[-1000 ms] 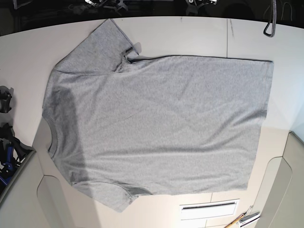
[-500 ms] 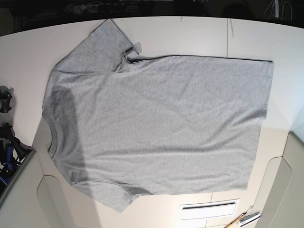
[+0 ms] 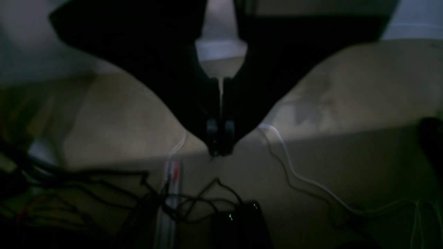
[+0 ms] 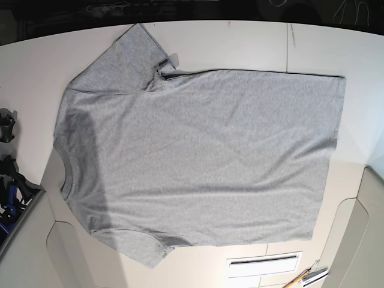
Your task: Fold the T-shirt properly
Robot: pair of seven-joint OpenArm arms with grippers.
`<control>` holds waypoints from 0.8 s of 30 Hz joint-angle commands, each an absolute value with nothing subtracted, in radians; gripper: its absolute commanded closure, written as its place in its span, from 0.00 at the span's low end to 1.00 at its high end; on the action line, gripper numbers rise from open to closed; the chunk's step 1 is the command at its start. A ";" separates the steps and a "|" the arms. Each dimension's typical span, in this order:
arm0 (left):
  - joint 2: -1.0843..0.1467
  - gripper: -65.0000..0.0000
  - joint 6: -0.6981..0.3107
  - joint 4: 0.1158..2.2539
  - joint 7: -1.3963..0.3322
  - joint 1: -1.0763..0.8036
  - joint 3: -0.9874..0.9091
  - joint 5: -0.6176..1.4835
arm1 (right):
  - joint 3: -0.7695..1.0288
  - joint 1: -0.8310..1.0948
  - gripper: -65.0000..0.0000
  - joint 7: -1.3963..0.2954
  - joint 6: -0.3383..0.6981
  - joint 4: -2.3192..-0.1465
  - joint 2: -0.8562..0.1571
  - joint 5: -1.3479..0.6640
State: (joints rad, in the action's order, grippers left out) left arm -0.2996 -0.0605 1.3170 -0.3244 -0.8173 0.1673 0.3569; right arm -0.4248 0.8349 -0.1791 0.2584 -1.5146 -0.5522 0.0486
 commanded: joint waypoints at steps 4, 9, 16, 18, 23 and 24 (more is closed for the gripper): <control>-0.302 0.99 -0.095 1.497 -0.319 -0.958 0.067 0.354 | -0.339 0.936 1.00 -0.229 0.266 -1.675 -0.590 -0.028; -0.302 0.99 -0.094 1.710 -0.319 -1.099 -0.032 0.354 | -0.205 1.015 1.00 -0.318 0.316 -1.843 -0.593 -0.190; -0.302 0.99 -0.125 1.953 -0.321 -1.225 -0.162 0.355 | -0.006 1.056 1.00 -0.438 0.426 -2.057 -0.592 -0.465; -0.302 0.99 -0.163 2.011 -0.330 -1.243 -0.208 0.361 | 0.061 1.056 1.00 -0.455 0.427 -2.110 -0.591 -0.530; -0.302 0.99 -0.252 2.109 -0.359 -1.244 -0.328 0.502 | 0.262 1.028 1.00 -0.471 0.426 -2.165 -0.530 -0.674; -0.302 0.99 -0.278 2.119 -0.359 -1.242 -0.353 0.546 | 0.302 1.011 1.00 -0.488 0.422 -2.163 -0.510 -0.709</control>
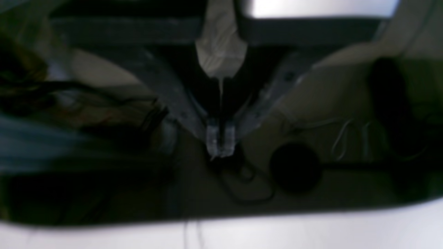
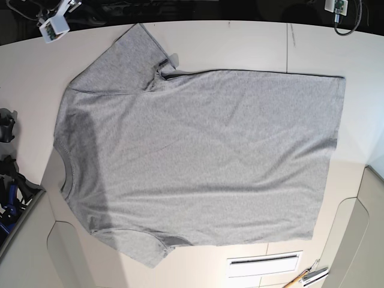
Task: Fold the T-shirt properly
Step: 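Move both grippers to the shirt's shoulder corners and grasp them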
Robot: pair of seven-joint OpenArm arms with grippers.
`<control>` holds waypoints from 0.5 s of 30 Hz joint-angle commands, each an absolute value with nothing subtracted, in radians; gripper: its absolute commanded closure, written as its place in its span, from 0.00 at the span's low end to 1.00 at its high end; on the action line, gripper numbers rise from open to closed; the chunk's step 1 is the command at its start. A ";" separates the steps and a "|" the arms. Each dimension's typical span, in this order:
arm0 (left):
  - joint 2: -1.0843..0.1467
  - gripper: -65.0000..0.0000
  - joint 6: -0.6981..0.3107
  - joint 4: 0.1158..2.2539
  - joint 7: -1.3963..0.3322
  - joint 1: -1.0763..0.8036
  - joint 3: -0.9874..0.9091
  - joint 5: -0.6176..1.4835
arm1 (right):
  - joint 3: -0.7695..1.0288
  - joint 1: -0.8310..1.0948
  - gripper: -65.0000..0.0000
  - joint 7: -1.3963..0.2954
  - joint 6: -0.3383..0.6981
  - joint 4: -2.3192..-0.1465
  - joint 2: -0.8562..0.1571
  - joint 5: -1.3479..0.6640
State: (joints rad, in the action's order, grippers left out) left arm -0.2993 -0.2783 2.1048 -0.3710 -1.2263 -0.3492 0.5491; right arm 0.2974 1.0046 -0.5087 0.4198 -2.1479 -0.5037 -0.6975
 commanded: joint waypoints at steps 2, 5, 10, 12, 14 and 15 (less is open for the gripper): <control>-0.302 0.99 -0.328 2.128 -0.364 -1.226 -0.401 0.642 | 0.376 0.968 1.00 -0.540 0.414 -2.159 -0.466 -0.768; -0.302 0.99 -0.353 2.128 -0.418 -1.176 -0.471 0.749 | 0.459 0.901 1.00 -0.592 0.366 -2.140 -0.421 -0.810; -0.303 0.96 -0.364 2.128 -0.583 -1.047 -0.579 0.863 | 0.510 0.808 0.96 -0.595 0.279 -2.049 -0.389 -0.783; -0.312 0.91 -0.364 2.128 -0.600 -1.012 -0.604 0.880 | 0.510 0.772 0.86 -0.614 0.263 -1.995 -0.379 -0.777; -0.323 0.87 -0.364 2.127 -0.595 -0.983 -0.613 0.872 | 0.510 0.735 0.72 -0.649 0.261 -1.942 -0.365 -0.778; -0.325 0.85 -0.364 2.127 -0.586 -0.972 -0.615 0.851 | 0.510 0.720 0.65 -0.661 0.262 -1.917 -0.361 -0.778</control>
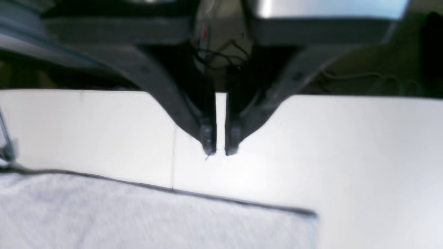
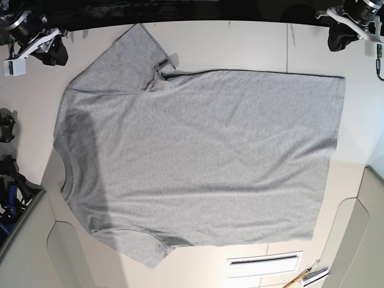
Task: Fold the T-shirt properly
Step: 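Move both grippers to the shirt's shoulder corners and grasp them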
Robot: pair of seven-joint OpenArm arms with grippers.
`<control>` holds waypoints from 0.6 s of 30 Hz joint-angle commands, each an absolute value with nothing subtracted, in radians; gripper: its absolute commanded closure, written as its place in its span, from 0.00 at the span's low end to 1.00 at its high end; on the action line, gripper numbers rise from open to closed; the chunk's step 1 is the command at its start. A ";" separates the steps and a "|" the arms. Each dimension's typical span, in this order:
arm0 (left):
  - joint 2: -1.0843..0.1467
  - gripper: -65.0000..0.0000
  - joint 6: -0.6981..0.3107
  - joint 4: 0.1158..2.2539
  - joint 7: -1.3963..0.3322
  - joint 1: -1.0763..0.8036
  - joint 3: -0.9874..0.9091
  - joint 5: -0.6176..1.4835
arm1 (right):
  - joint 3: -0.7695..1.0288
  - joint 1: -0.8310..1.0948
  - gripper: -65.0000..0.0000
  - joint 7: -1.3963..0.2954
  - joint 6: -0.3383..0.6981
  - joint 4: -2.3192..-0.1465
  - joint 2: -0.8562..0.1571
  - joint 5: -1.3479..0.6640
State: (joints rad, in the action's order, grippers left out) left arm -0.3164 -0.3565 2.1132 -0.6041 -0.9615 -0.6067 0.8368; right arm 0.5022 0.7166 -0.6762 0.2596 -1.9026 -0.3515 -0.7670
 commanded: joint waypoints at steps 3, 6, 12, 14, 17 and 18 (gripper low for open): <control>-0.327 0.85 -0.364 2.127 -0.519 -0.959 -0.615 0.780 | 0.509 0.695 0.53 -0.693 0.261 -1.871 -0.342 -0.778; -0.327 0.74 -0.363 2.127 -0.503 -0.947 -0.615 0.720 | 0.509 0.678 0.52 -0.720 0.270 -1.858 -0.309 -0.778; -0.335 0.42 -0.340 2.107 -0.492 -0.930 -0.614 0.725 | 0.506 0.673 0.51 -0.719 0.305 -1.850 -0.248 -0.797; -0.347 0.42 -0.341 2.066 -0.515 -0.892 -0.614 0.736 | 0.501 0.663 0.51 -0.719 0.307 -1.840 -0.233 -0.794; -0.366 0.42 -0.342 1.963 -0.536 -0.813 -0.614 0.773 | 0.488 0.646 0.51 -0.715 0.326 -1.803 -0.230 -0.794; -0.375 0.42 -0.349 1.924 -0.536 -0.786 -0.614 0.778 | 0.487 0.638 0.51 -0.716 0.334 -1.785 -0.230 -0.794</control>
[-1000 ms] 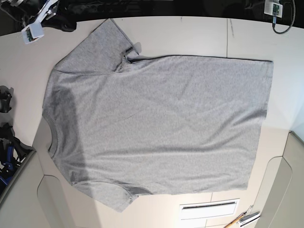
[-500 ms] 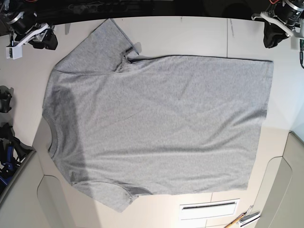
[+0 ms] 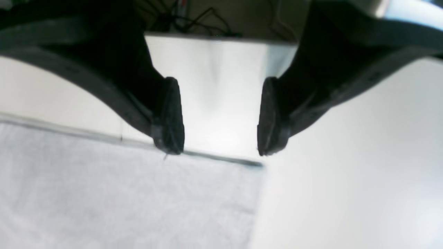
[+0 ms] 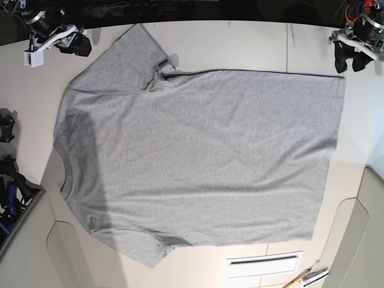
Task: Fold the T-shirt properly
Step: 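Move both grippers to the shirt's shoulder corners and grasp them, then lift the shoulder edge with both grippers and pull it taut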
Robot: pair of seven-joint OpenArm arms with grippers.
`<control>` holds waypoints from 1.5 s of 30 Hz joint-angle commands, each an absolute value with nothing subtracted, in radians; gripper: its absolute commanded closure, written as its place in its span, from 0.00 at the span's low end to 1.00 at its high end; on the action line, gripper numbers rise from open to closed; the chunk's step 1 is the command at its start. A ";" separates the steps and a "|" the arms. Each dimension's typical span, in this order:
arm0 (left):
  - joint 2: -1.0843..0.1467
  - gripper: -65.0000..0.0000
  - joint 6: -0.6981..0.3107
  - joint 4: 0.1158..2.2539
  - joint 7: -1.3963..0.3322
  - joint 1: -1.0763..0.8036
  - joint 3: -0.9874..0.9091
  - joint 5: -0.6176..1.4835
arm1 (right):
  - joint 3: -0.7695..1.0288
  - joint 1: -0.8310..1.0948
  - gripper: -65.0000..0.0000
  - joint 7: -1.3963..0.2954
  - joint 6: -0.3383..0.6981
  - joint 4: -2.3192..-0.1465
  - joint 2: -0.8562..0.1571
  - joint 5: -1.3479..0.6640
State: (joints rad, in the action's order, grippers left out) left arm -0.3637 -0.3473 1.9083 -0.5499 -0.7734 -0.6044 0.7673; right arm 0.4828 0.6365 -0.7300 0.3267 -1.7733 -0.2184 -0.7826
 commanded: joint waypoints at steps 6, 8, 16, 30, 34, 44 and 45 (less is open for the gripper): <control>-0.450 0.42 -0.388 1.715 -0.596 -0.653 -0.612 0.860 | 0.482 0.598 0.51 -0.719 0.347 -1.697 -0.229 -0.822; -0.469 0.42 -0.416 1.651 -0.596 -0.628 -0.599 0.881 | 0.482 0.593 0.51 -0.722 0.374 -1.685 -0.229 -0.836; -0.494 0.42 -0.461 1.473 -0.602 -0.526 -0.522 0.909 | 0.482 0.590 0.51 -0.736 0.401 -1.683 -0.229 -0.865; -0.494 0.43 -0.544 1.402 -0.619 -0.466 -0.332 0.871 | 0.464 0.588 0.51 -0.746 0.450 -1.683 -0.177 -0.913; -0.494 0.43 -0.544 1.402 -0.627 -0.466 -0.320 0.871 | 0.427 0.587 0.51 -0.744 0.450 -1.683 -0.165 -0.914; -0.496 0.92 -0.543 1.402 -0.615 -0.466 -0.320 0.822 | 0.352 0.553 0.77 -0.725 0.451 -1.683 -0.165 -0.889; -0.497 0.94 -0.544 1.402 -0.596 -0.466 -0.320 0.822 | 0.352 0.546 0.85 -0.718 0.453 -1.683 -0.165 -0.888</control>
State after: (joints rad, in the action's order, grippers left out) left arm -0.4950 -0.5659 1.4094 -0.5293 -0.4511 -0.3275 0.8749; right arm 0.3500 0.5446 -0.7338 0.4454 -1.6714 -0.1600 -0.8730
